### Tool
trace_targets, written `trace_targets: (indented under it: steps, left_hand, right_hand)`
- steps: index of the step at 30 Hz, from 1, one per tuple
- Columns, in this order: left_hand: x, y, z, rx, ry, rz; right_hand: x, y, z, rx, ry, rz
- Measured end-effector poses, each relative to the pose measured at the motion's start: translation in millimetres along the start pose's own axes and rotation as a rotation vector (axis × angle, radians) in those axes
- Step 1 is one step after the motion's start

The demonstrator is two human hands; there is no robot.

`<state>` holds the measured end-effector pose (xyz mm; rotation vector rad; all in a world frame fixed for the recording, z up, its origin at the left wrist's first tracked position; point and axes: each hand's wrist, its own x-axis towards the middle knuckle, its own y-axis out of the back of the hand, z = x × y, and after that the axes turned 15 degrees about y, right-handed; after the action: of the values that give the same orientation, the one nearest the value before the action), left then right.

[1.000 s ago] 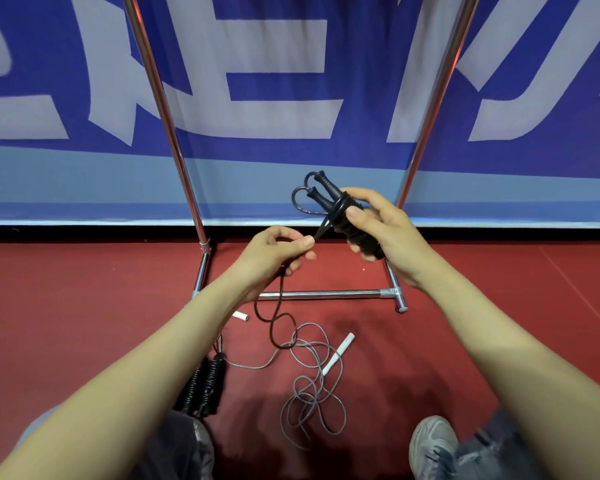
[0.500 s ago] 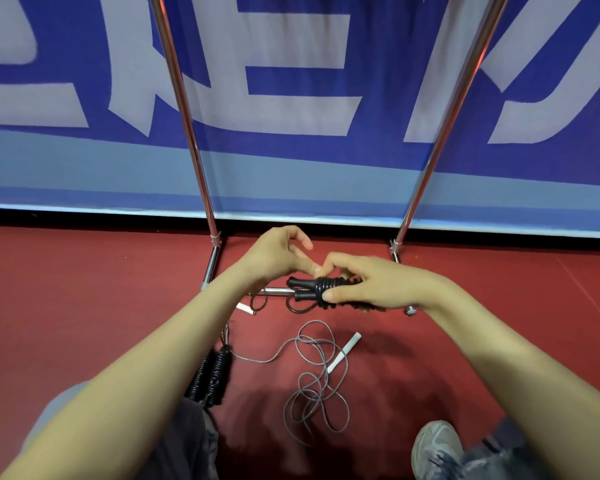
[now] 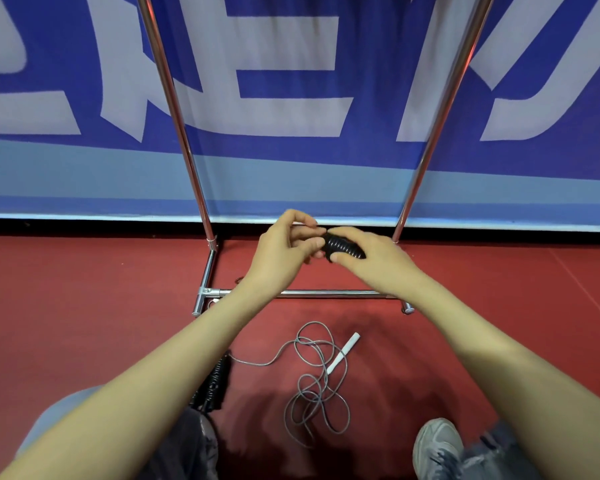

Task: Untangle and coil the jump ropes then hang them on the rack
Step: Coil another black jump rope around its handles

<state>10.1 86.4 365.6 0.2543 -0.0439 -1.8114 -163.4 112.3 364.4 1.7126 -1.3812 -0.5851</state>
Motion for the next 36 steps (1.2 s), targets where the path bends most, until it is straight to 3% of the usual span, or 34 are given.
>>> trace_targets:
  steps: [6,11,15,19,24,29,33,36]
  left_hand:
    - [1,-1,3,-0.09,0.023,0.04]
    - [-2,3,3,-0.187,0.1,-0.059]
    - [-3,6,6,-0.278,0.221,-0.122]
    - [4,14,4,-0.205,0.239,-0.155]
    - [8,17,0,-0.012,0.081,-0.201]
    - [6,26,5,0.11,0.12,-0.276]
    - [9,26,8,0.125,0.143,-0.221]
    - [8,20,9,0.17,0.128,-0.123]
  right_hand:
    - [1,-1,-8,0.059,-0.025,0.292]
    - [8,21,3,0.372,-0.16,0.46]
    - [6,31,-4,0.673,-0.103,0.465]
    - [-1,39,-11,0.905,0.078,0.336]
    - [-14,47,-15,0.901,0.176,0.018]
    - [-22,38,-23,0.702,0.212,-0.247]
    - [-21,30,-23,0.313,0.206,-0.337]
    - [-19,19,-22,0.22,0.142,-0.323]
